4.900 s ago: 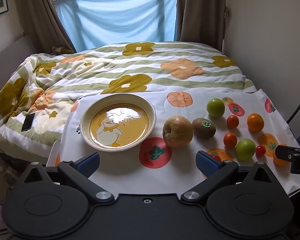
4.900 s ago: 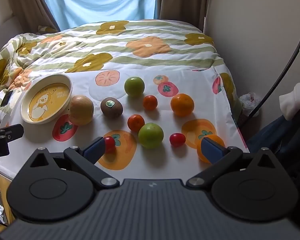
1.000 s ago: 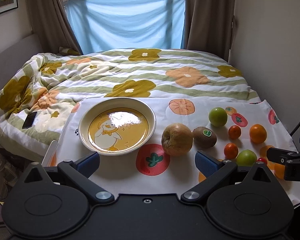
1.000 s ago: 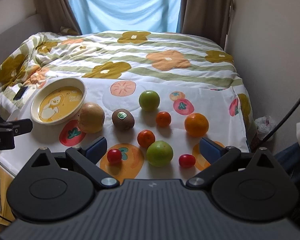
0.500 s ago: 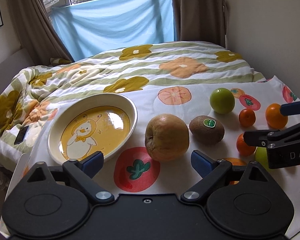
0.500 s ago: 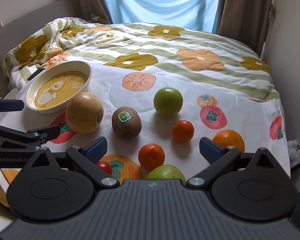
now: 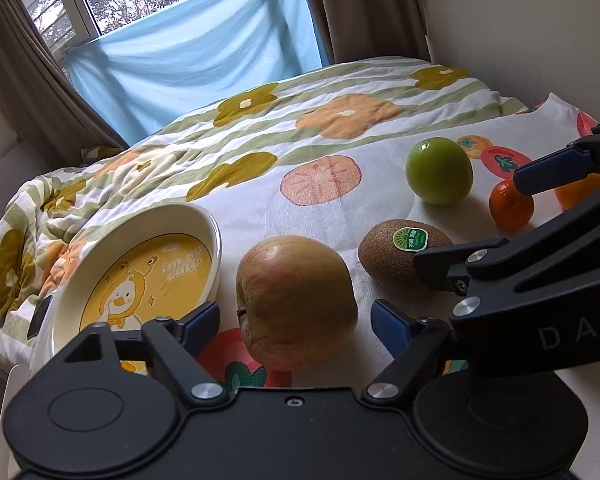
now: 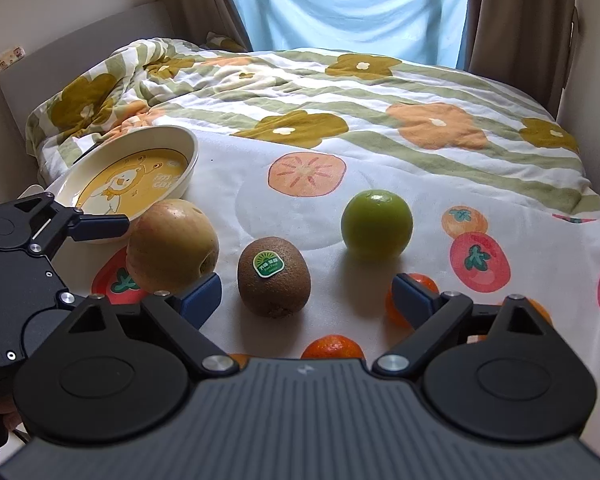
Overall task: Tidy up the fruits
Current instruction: 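Close the left tool on the large apple while the right tool grasps the brown kiwi, then carry the apple and kiwi with both tools over the duck-print bowl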
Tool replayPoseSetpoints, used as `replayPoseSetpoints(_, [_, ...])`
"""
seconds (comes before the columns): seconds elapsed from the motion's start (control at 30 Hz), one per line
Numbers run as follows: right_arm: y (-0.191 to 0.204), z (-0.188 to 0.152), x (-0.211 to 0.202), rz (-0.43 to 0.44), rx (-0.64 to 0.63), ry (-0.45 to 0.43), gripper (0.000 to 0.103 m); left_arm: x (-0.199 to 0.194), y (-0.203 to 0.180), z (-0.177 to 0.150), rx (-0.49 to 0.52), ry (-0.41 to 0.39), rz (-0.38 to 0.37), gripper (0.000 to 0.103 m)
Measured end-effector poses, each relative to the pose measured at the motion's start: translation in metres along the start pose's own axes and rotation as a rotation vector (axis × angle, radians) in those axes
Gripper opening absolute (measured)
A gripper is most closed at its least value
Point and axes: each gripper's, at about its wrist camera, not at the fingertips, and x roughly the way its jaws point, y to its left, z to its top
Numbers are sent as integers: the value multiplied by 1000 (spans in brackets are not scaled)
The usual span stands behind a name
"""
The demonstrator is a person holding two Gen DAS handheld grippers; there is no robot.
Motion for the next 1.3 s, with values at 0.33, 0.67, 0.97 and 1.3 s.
replayPoseSetpoints(0.33, [3,3,17,36,14,17,98,6,-1,-1,20,-2,2,70])
replayPoseSetpoints(0.67, [6,3,38,47,-1,53,89,3,7,-3,-14,-15,2,67])
replayPoseSetpoints(0.97, [11,5,50,49,-31,74,78,-2,13,-10,-36,-17,1,66])
replayPoseSetpoints(1.3, [15,7,50,53,-42,80,63,-14,18,-11,-74,-52,-12,65])
